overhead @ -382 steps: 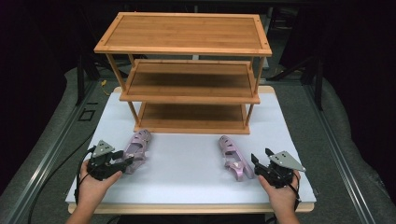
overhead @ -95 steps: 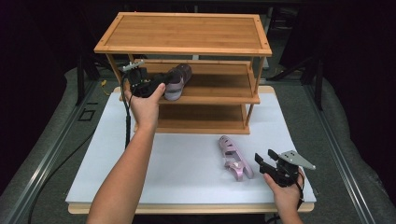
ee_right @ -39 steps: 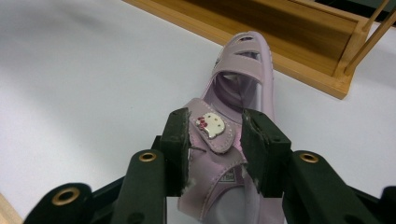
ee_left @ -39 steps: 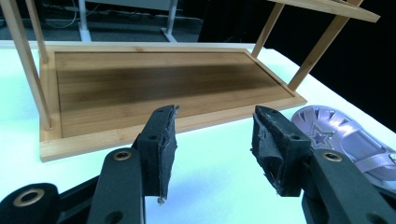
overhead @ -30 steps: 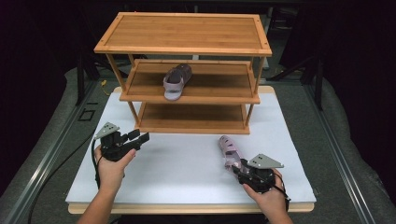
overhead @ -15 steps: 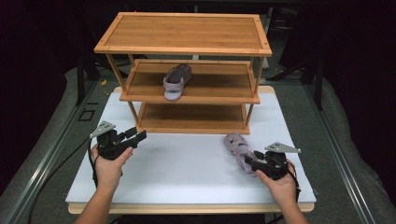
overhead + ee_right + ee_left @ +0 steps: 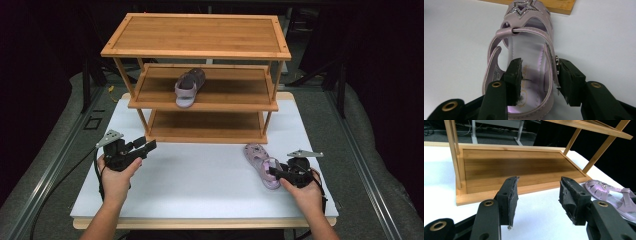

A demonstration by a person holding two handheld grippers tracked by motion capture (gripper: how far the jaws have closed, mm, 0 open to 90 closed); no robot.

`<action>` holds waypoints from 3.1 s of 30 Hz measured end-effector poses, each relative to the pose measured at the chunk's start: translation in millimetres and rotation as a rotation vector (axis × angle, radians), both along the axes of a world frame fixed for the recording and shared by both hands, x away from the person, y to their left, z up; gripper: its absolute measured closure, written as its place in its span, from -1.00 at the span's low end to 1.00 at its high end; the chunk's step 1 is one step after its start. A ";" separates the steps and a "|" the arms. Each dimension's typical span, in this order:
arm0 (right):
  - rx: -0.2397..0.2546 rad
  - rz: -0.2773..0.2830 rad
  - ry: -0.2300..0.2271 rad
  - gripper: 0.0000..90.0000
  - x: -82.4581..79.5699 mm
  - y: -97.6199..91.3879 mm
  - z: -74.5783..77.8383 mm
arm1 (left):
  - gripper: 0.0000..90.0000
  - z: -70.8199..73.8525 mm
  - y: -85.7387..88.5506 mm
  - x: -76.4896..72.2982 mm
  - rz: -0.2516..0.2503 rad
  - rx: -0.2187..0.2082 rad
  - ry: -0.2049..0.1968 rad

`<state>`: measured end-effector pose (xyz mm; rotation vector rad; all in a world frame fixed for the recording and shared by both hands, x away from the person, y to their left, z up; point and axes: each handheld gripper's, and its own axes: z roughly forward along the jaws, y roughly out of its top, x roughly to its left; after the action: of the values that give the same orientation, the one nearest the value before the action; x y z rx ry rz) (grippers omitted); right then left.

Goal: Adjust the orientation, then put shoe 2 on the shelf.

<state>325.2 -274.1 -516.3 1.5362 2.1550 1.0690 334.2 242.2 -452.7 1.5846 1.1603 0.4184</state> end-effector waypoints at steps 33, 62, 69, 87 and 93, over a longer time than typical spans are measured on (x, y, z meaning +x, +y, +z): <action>-0.501 0.214 0.575 0.65 78.3 35.7 48.2 | 0.07 -6.1 4.3 5.0 0.001 -0.013 0.039; -0.454 0.187 0.558 0.85 70.5 35.4 43.7 | 0.07 -6.4 6.4 5.9 0.010 -0.015 0.038; -0.449 0.157 0.493 0.85 59.9 36.2 45.3 | 0.07 -7.2 7.6 6.1 0.012 -0.017 0.041; -0.181 0.102 0.247 0.85 16.6 20.7 56.9 | 0.07 -9.5 8.0 6.3 0.014 -0.018 0.051; -0.031 0.090 0.082 0.85 -2.0 26.0 59.4 | 0.07 -10.3 7.9 6.9 0.015 -0.018 0.054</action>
<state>323.2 -248.1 -456.9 1.5073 2.3041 1.0115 341.0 250.1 -463.0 1.5813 1.2141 0.3759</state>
